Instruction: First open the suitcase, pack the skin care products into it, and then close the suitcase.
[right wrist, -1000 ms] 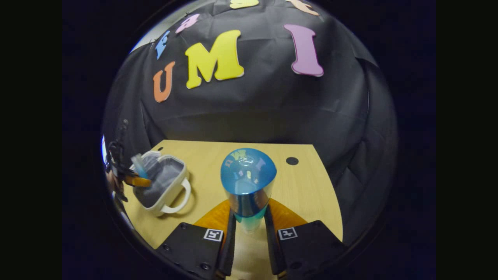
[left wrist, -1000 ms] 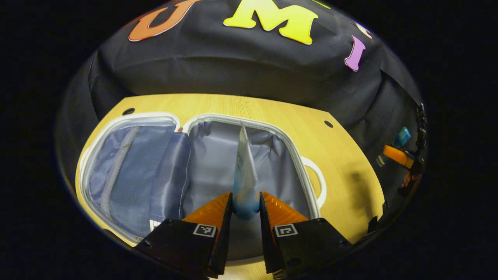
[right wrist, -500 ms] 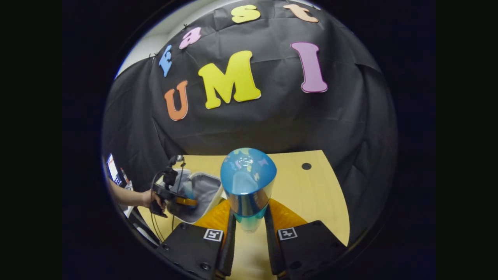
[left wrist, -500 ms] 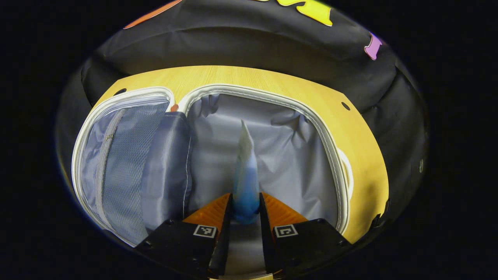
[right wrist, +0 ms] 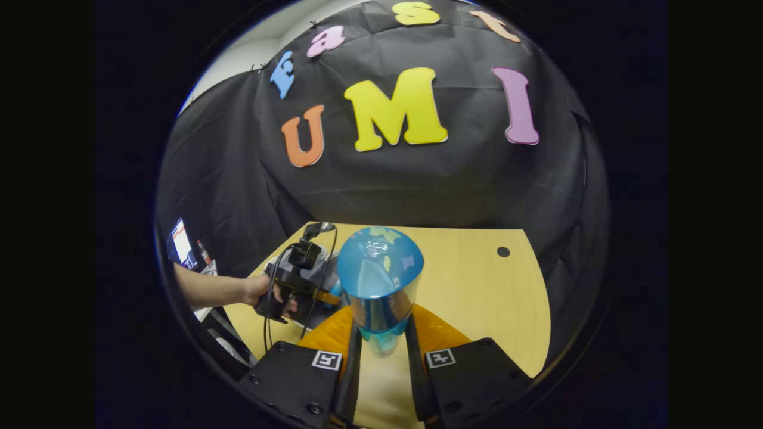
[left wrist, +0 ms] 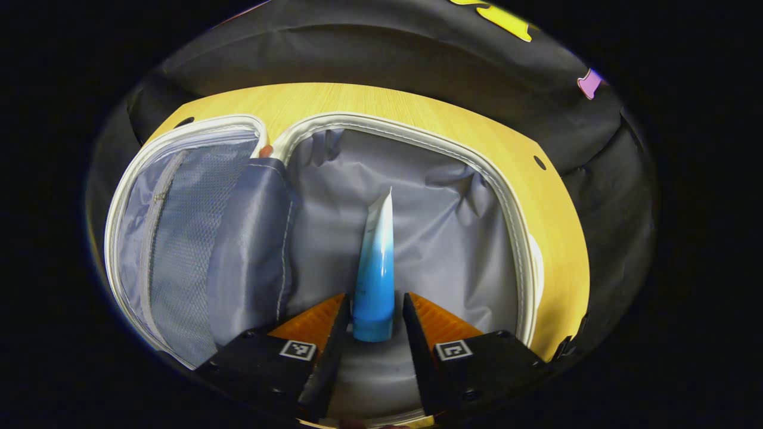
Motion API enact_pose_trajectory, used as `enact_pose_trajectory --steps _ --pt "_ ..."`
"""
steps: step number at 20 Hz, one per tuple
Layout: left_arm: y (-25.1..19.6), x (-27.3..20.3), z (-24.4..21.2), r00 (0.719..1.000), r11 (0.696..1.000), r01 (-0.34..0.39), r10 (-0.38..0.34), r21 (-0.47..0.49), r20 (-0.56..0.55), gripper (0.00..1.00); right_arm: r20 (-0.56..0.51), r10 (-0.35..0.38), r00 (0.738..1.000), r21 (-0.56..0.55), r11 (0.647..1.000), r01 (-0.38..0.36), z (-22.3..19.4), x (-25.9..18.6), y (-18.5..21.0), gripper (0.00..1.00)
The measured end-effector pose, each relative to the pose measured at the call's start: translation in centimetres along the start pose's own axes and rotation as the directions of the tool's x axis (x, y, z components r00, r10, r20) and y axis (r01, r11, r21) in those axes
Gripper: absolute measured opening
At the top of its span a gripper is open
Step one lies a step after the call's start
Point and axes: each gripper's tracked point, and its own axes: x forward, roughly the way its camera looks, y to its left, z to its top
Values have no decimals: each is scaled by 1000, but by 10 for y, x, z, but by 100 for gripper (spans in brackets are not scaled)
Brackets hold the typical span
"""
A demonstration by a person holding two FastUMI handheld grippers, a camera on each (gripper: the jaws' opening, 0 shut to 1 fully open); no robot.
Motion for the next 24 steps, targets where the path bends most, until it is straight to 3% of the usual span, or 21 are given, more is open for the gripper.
enact_pose_trajectory --steps 1,2,3,6,9,11,12,17,21,24 --pt "0 -4 0 1000 1000 -2 2 -6 11 63 -8 10 1000 -15 1000 -11 -1 4 6 34" --pt "-2 -8 1 1000 1000 1 0 -17 26 75 -19 23 1000 -33 999 -23 -3 9 14 34" --pt "-1 -15 2 999 1000 -2 3 -29 41 67 -31 34 999 -50 998 -35 -4 15 21 34" --pt "3 -54 10 988 999 -12 19 -48 153 71 -71 85 994 -70 994 -90 -6 43 46 34" --pt "22 -122 13 940 994 -80 98 -69 328 71 -134 126 983 -45 990 -133 -12 95 72 34" --pt "38 -148 -5 918 989 -130 148 -74 367 91 -195 136 971 2 990 -138 -26 137 87 34" --pt "47 -158 -24 912 985 -149 169 -82 373 99 -238 129 963 27 992 -126 -37 158 91 34" --pt "81 -203 -90 891 967 -181 237 -177 386 98 -425 71 903 143 990 -10 -100 241 100 34" --pt "116 -218 -137 889 940 -212 299 -266 346 98 -536 36 843 280 950 137 -130 270 95 34" --pt "134 -221 -150 885 920 -205 320 -334 339 100 -554 3 833 307 930 201 -133 282 93 34"
